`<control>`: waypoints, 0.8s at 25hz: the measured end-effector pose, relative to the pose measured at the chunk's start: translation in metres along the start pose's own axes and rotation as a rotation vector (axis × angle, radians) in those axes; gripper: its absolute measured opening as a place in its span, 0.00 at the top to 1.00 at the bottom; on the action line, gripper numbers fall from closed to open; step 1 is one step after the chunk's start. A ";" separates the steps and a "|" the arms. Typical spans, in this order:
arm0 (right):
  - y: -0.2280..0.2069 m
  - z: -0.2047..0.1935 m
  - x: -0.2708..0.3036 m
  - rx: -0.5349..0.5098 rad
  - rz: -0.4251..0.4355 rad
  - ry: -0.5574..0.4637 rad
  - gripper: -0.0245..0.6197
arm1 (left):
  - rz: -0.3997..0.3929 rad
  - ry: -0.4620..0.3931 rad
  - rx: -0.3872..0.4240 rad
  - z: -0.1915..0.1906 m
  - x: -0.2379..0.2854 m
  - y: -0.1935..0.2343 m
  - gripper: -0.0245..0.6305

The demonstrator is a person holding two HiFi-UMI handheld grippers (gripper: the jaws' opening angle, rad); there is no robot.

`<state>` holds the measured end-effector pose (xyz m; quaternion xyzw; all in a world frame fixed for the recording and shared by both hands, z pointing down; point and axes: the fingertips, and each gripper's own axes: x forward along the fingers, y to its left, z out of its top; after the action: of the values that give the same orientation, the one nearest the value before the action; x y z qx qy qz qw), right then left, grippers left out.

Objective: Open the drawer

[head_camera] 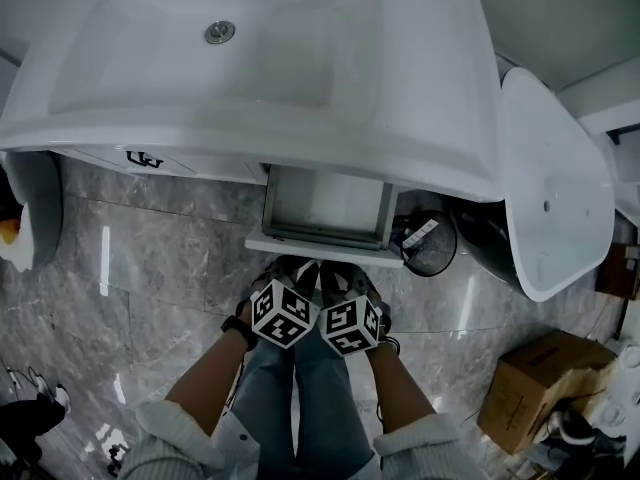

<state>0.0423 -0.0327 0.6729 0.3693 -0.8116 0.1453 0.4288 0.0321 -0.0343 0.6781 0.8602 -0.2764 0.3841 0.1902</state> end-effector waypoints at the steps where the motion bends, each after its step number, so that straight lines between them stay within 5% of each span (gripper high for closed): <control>1: 0.002 0.002 -0.004 0.010 0.004 -0.003 0.95 | 0.000 -0.004 -0.005 0.001 -0.004 -0.001 0.88; 11: 0.002 0.055 -0.076 0.216 0.024 -0.090 0.95 | 0.033 -0.116 -0.101 0.042 -0.080 -0.006 0.89; 20: -0.021 0.171 -0.181 0.325 0.040 -0.351 0.94 | 0.119 -0.378 -0.110 0.154 -0.193 0.005 0.92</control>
<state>0.0213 -0.0556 0.4246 0.4367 -0.8469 0.2158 0.2131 0.0084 -0.0575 0.4338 0.8874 -0.3779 0.2108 0.1589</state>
